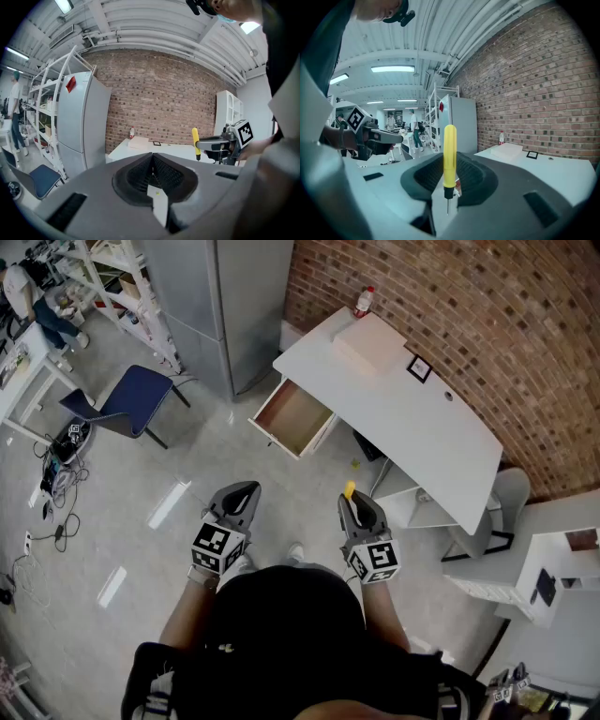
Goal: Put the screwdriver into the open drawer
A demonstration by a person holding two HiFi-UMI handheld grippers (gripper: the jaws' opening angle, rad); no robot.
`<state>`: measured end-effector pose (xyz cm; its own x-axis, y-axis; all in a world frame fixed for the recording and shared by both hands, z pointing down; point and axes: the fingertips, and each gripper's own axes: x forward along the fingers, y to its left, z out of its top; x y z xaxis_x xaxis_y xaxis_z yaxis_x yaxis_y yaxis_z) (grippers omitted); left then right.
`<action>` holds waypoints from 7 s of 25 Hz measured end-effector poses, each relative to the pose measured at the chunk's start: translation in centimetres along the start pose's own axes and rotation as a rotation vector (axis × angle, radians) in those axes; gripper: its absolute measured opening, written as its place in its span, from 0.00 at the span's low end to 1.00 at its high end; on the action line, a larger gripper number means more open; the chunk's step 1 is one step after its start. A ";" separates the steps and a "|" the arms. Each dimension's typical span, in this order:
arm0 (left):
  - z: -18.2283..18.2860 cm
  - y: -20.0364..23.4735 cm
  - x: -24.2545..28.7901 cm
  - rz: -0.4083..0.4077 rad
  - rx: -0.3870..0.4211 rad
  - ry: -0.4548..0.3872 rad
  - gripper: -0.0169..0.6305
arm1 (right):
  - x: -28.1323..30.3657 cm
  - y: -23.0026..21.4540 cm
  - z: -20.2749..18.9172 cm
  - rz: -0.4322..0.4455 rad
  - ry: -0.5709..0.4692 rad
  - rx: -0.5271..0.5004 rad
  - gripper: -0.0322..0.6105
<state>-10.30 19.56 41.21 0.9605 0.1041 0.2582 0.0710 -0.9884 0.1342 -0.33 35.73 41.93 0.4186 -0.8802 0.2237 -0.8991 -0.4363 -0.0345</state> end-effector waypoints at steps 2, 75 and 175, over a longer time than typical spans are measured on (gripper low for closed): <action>0.1 -0.2 0.4 0.010 -0.001 -0.001 0.03 | 0.0 -0.5 0.0 0.010 -0.002 -0.002 0.19; 0.2 31.0 3.2 0.514 -0.234 0.020 0.03 | 40.5 3.3 2.7 0.470 0.167 -0.090 0.19; -22.4 23.1 6.0 0.698 -0.655 0.538 0.03 | 57.2 -7.6 -51.8 0.439 1.087 -0.252 0.21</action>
<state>-8.92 -0.14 67.30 0.4798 -0.2634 0.8369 -0.7520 -0.6149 0.2376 23.86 -1.66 105.49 -0.1487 -0.2738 0.9502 -0.9886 0.0174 -0.1497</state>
